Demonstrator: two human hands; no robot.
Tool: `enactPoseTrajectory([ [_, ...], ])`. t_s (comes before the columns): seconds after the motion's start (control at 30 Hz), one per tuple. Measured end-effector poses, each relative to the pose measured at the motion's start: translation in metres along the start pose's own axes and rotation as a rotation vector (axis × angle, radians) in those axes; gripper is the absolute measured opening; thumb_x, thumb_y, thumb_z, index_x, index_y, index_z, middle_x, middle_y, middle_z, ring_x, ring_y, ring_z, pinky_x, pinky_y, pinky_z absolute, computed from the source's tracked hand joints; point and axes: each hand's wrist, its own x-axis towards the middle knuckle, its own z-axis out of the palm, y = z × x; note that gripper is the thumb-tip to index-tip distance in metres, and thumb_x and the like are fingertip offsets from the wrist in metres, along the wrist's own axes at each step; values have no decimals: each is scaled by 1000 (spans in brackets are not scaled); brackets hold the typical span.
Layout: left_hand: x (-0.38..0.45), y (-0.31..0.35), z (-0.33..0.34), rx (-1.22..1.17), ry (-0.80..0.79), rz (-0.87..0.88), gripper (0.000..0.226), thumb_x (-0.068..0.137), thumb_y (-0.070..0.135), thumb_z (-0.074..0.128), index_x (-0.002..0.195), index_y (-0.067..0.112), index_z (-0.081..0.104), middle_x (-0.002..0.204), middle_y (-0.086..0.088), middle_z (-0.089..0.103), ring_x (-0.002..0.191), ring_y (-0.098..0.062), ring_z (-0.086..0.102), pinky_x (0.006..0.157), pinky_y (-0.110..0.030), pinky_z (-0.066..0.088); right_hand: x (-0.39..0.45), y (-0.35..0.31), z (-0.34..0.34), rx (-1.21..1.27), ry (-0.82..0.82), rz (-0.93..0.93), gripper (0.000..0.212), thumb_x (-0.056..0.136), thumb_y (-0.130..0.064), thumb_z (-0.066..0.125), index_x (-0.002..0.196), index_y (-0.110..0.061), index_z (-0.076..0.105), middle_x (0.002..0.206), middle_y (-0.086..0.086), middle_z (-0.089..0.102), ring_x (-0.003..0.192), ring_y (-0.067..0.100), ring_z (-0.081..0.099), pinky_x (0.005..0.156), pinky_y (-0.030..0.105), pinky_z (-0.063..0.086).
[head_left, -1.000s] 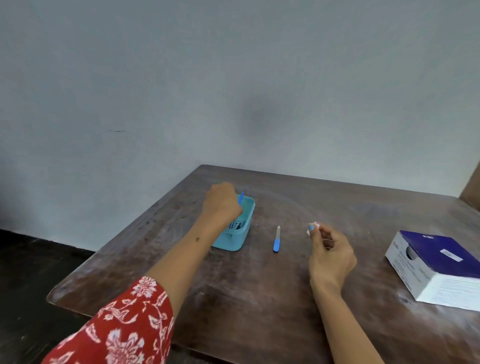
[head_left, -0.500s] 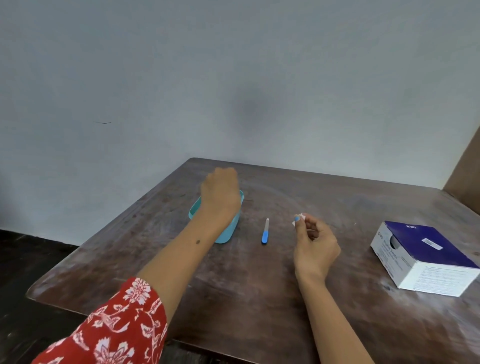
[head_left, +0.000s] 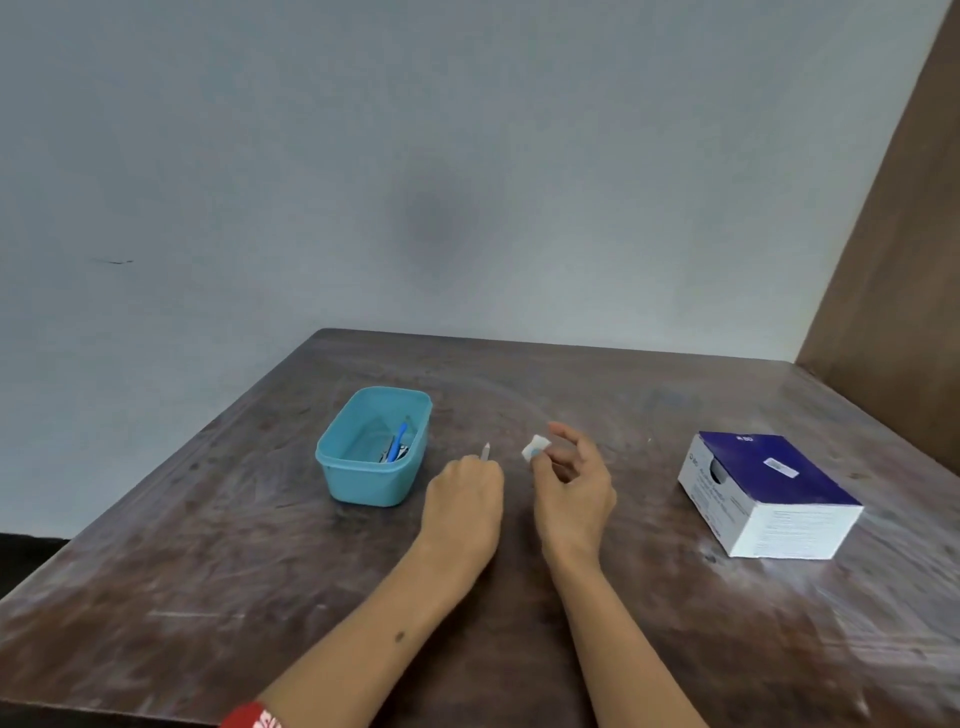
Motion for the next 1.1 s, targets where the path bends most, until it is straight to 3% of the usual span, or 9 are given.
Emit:
enactPoseTrajectory([
  [0.17, 5, -1, 1, -10, -56, -26, 24, 97, 7, 40, 115, 3, 56, 115, -15, 58, 105, -26, 54, 81, -32, 46, 5, 7, 3, 23, -3, 50, 33, 79, -5, 59, 76, -37, 70, 75, -6, 70, 76, 14, 68, 77, 44, 57],
  [0.33, 17, 4, -4, -51, -84, 0, 19, 90, 1, 51, 109, 4, 57, 107, -14, 62, 99, -27, 60, 77, -33, 48, 9, 3, 4, 85, 19, 138, 15, 77, -20, 66, 65, -26, 72, 68, -2, 71, 74, 18, 68, 80, 46, 56],
  [0.43, 27, -2, 8, -300, 36, -44, 11, 89, 5, 53, 95, 6, 61, 94, -12, 65, 89, -26, 62, 76, -34, 53, 14, 3, 8, 95, 59, 153, 21, 78, -26, 67, 58, -24, 71, 60, -3, 70, 69, 17, 67, 82, 45, 55],
  [0.57, 31, -10, 26, -774, 176, -159, 25, 82, 9, 61, 105, 12, 69, 96, -3, 71, 89, -11, 63, 81, -24, 53, 24, 3, 13, 41, 147, 146, 13, 74, -13, 71, 72, -26, 67, 65, -4, 67, 65, 12, 64, 79, 38, 55],
  [0.67, 30, -13, 30, -1034, 197, -202, 29, 77, 3, 65, 103, 14, 71, 92, 1, 73, 80, -1, 64, 70, -5, 48, 24, 4, 14, -6, 152, 77, 20, 75, -11, 72, 85, -23, 60, 65, -8, 66, 62, 5, 61, 67, 15, 49],
  [0.73, 30, -12, 32, -1154, 193, -219, 30, 76, -1, 66, 101, 14, 72, 89, 1, 73, 79, -1, 66, 71, -8, 51, 22, 4, 13, -12, 113, 53, 17, 75, -13, 74, 84, -21, 63, 65, -9, 67, 61, 0, 62, 61, 8, 46],
  [0.87, 32, -12, 36, -1348, 154, -295, 31, 78, -4, 65, 104, 13, 72, 89, -1, 73, 79, -11, 70, 76, -25, 57, 16, 2, 13, -18, 43, -2, 18, 74, -7, 73, 69, -24, 68, 65, -9, 68, 62, -4, 63, 61, 8, 49],
  [1.0, 33, -14, 31, -1568, 121, -326, 27, 82, -7, 61, 103, 8, 69, 90, -4, 73, 83, -13, 70, 71, -20, 57, 8, -2, 16, -70, -90, -112, 15, 76, -7, 72, 76, -21, 72, 66, -13, 68, 65, -5, 64, 61, 5, 47],
  [1.1, 29, -13, 27, -1662, 95, -309, 28, 83, -13, 57, 103, 3, 68, 87, -6, 71, 75, -8, 70, 65, -16, 55, 6, 0, 16, -112, -38, -176, 16, 77, -6, 71, 82, -21, 74, 70, -14, 67, 67, -1, 65, 63, 3, 45],
])
